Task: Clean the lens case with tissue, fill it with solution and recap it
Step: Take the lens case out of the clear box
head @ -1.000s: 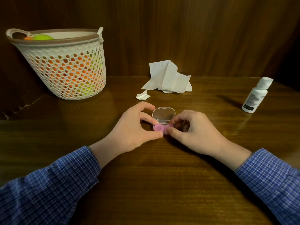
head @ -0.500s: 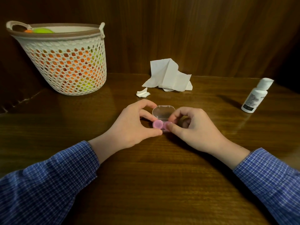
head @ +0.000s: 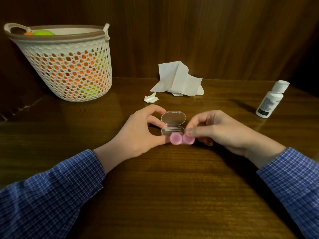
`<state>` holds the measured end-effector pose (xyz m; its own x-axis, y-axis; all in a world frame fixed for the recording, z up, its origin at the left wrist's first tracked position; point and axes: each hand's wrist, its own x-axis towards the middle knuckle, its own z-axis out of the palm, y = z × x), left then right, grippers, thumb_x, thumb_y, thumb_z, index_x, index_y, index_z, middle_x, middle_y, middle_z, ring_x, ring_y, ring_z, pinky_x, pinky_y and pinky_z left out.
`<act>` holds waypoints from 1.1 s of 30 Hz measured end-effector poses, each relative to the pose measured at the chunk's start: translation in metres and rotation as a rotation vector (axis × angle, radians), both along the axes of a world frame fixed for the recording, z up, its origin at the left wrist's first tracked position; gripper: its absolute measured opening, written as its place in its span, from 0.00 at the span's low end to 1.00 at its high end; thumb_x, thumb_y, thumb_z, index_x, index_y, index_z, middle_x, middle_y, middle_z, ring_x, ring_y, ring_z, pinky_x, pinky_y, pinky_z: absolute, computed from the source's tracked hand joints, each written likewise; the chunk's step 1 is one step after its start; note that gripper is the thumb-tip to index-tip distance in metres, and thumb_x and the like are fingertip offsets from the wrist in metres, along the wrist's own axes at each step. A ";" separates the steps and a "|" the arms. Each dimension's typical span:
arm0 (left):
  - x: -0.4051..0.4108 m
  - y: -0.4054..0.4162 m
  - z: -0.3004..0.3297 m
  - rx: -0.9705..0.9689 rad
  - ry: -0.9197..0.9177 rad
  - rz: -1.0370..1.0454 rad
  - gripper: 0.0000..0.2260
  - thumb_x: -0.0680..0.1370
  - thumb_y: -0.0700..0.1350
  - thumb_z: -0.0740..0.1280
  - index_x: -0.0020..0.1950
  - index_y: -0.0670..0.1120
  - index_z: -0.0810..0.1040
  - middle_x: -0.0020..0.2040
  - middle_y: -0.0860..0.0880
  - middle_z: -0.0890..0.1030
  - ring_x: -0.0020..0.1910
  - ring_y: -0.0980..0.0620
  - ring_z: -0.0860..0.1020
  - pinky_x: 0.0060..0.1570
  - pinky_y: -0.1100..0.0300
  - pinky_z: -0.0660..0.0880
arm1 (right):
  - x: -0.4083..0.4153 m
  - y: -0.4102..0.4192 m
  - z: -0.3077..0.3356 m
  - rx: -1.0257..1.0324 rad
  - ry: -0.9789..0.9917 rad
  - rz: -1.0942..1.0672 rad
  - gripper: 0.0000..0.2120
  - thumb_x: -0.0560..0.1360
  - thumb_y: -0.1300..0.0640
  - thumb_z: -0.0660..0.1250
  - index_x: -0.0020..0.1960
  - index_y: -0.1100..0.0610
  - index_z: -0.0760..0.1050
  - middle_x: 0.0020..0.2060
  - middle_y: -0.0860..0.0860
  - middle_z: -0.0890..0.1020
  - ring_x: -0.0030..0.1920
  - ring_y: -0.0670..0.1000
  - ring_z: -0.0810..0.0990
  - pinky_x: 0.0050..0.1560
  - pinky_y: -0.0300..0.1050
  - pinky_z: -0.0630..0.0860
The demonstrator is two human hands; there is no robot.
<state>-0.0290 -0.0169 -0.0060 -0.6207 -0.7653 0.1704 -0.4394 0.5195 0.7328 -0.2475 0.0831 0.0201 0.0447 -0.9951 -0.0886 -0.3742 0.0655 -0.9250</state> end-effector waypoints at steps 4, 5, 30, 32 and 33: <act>0.001 0.001 0.001 -0.027 0.001 0.004 0.33 0.67 0.50 0.82 0.68 0.58 0.73 0.52 0.61 0.84 0.57 0.64 0.80 0.68 0.54 0.73 | 0.003 0.001 0.002 -0.003 0.174 0.080 0.02 0.72 0.56 0.78 0.43 0.53 0.87 0.42 0.51 0.88 0.48 0.51 0.85 0.55 0.50 0.80; 0.001 0.001 0.001 -0.029 -0.003 0.003 0.33 0.67 0.51 0.82 0.68 0.58 0.73 0.52 0.61 0.84 0.57 0.64 0.80 0.68 0.54 0.74 | 0.004 0.000 0.001 -0.010 0.203 0.082 0.02 0.72 0.55 0.78 0.43 0.53 0.87 0.42 0.50 0.88 0.48 0.49 0.85 0.56 0.50 0.80; 0.000 -0.001 -0.002 -0.038 -0.018 -0.009 0.33 0.67 0.53 0.82 0.69 0.58 0.72 0.54 0.60 0.84 0.59 0.62 0.80 0.67 0.51 0.75 | 0.021 -0.025 -0.032 -0.331 0.478 -0.199 0.07 0.76 0.56 0.74 0.46 0.44 0.86 0.38 0.35 0.84 0.45 0.34 0.81 0.39 0.27 0.76; 0.000 -0.001 -0.002 -0.038 -0.019 -0.010 0.33 0.67 0.53 0.82 0.69 0.58 0.72 0.55 0.59 0.84 0.59 0.62 0.80 0.67 0.50 0.75 | 0.021 -0.025 -0.032 -0.318 0.441 -0.191 0.07 0.76 0.56 0.74 0.44 0.44 0.86 0.37 0.38 0.85 0.43 0.36 0.83 0.40 0.30 0.77; 0.000 -0.001 -0.002 -0.038 -0.020 -0.011 0.33 0.67 0.53 0.82 0.69 0.58 0.72 0.55 0.59 0.84 0.59 0.62 0.80 0.67 0.50 0.75 | 0.021 -0.026 -0.031 -0.309 0.426 -0.183 0.06 0.76 0.56 0.74 0.44 0.45 0.86 0.37 0.39 0.86 0.42 0.38 0.83 0.41 0.31 0.77</act>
<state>-0.0287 -0.0176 -0.0079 -0.6323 -0.7519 0.1867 -0.4482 0.5516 0.7035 -0.2268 0.0574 -0.0108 -0.1075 -0.9657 0.2363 -0.7272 -0.0857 -0.6811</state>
